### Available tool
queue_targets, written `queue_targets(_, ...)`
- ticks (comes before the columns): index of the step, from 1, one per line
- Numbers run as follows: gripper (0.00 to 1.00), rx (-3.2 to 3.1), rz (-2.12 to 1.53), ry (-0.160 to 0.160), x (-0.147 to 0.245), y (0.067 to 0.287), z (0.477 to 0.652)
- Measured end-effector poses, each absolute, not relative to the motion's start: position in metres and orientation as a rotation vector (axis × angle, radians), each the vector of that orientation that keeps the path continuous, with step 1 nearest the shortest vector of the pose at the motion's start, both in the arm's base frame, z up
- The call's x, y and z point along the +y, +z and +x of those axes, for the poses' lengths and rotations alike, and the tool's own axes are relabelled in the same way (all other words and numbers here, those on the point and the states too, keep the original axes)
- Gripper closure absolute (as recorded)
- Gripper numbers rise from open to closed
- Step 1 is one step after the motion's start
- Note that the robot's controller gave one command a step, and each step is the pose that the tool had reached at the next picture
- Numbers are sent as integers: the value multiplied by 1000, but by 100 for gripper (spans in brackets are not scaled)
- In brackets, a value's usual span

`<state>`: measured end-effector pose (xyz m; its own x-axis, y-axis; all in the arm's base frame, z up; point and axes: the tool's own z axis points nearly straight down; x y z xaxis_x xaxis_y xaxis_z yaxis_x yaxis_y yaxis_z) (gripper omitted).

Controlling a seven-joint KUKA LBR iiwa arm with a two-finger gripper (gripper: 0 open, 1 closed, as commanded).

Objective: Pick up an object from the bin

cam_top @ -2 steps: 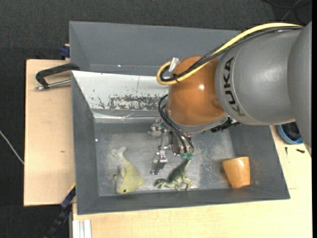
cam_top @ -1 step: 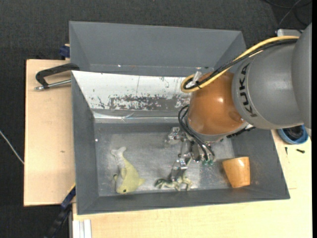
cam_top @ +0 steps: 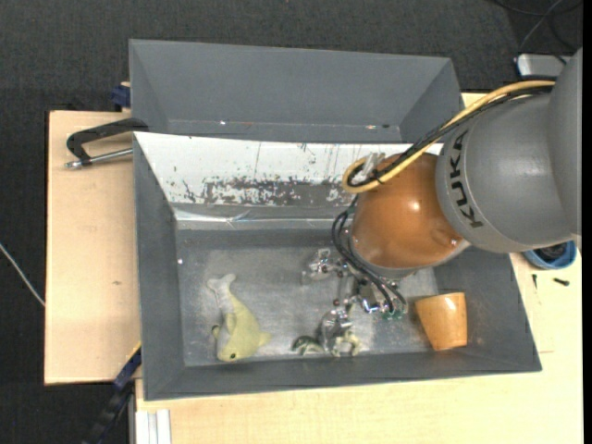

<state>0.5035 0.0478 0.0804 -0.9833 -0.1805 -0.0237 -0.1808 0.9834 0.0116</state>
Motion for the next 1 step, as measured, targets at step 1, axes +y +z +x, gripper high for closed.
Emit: queue_targets(1, 100, 3144, -294, 18, 47, 80, 495)
